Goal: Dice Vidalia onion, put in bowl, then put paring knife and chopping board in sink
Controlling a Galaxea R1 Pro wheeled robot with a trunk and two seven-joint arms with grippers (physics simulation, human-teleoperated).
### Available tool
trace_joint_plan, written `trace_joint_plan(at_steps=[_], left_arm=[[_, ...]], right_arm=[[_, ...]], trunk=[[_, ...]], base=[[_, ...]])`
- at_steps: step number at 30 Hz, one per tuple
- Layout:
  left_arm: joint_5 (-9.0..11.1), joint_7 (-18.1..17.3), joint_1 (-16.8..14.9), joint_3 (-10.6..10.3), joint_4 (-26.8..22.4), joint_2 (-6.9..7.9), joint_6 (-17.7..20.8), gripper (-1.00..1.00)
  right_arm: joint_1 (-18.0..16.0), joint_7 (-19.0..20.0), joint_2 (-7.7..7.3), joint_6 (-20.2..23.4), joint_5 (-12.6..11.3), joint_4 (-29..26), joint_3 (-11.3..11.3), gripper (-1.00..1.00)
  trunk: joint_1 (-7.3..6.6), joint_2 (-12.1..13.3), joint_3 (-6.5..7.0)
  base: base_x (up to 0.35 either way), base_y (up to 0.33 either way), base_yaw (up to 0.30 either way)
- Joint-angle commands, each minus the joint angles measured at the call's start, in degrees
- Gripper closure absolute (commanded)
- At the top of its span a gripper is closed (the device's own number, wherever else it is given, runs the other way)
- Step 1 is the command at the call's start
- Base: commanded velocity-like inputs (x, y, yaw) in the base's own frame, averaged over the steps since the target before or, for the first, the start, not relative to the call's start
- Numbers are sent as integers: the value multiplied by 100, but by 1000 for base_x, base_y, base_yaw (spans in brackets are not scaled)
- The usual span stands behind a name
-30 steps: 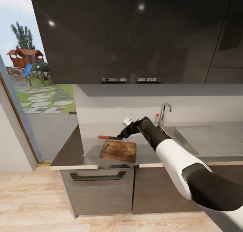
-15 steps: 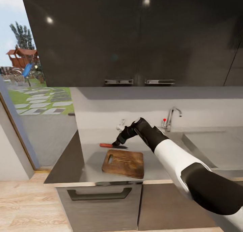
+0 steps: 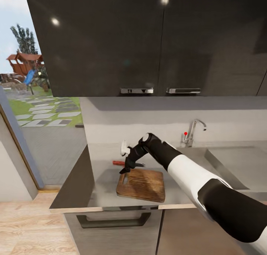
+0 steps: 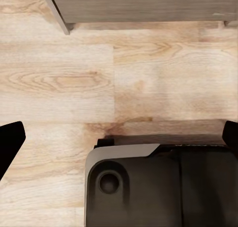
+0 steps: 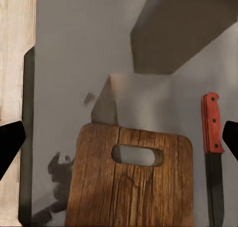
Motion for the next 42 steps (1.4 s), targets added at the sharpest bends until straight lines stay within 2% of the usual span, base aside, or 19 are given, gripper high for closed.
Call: trace_joint_plan(at_steps=[1,3,11,15,17,25,32,39,42], left_arm=[[7,-5,3,2,-4,-1,-8,-100],[7,-5,3,2,-2,-2,-9,-100],[7,-5,3,2,-1,-1,-9,-100],[7,-5,3,2,-1,-2,-9,-100],[7,-5,3,2,8,-2,-9,-100],[7,-5,3,4,107,-3,-4,-100],[7,-5,3,2,121,-3,-5,-100],[7,-5,3,2,130,-3,-9,-100],[7,-5,3,2,131,-3,-9,-100]], right_arm=[[0,98,0,-9,10,-10,93,-100],[0,286,0,-177,11,-10,217,-100],[1,882,0,-804,25,-14,407,-100],[2,1222,0,-1097,169,-15,586,-100],[3,1348,0,-1224,329,-10,754,-100],[-1,1409,0,-1303,422,-8,853,-100],[-1,1417,0,-1349,432,-8,894,-100],[-3,1416,0,-1354,432,-8,1328,-100],[-2,1414,0,-1354,432,-8,1387,-100]], trunk=[[2,-4,-2],[2,-4,-2],[2,-4,-2],[2,-4,-2],[2,-4,-2],[2,-4,-2],[2,-4,-2],[2,-4,-2],[2,-4,-2]], base=[[2,2,0],[1,1,0],[0,0,0],[0,0,0],[0,0,0],[8,0,0],[204,122,0],[281,112,0],[144,33,0]])
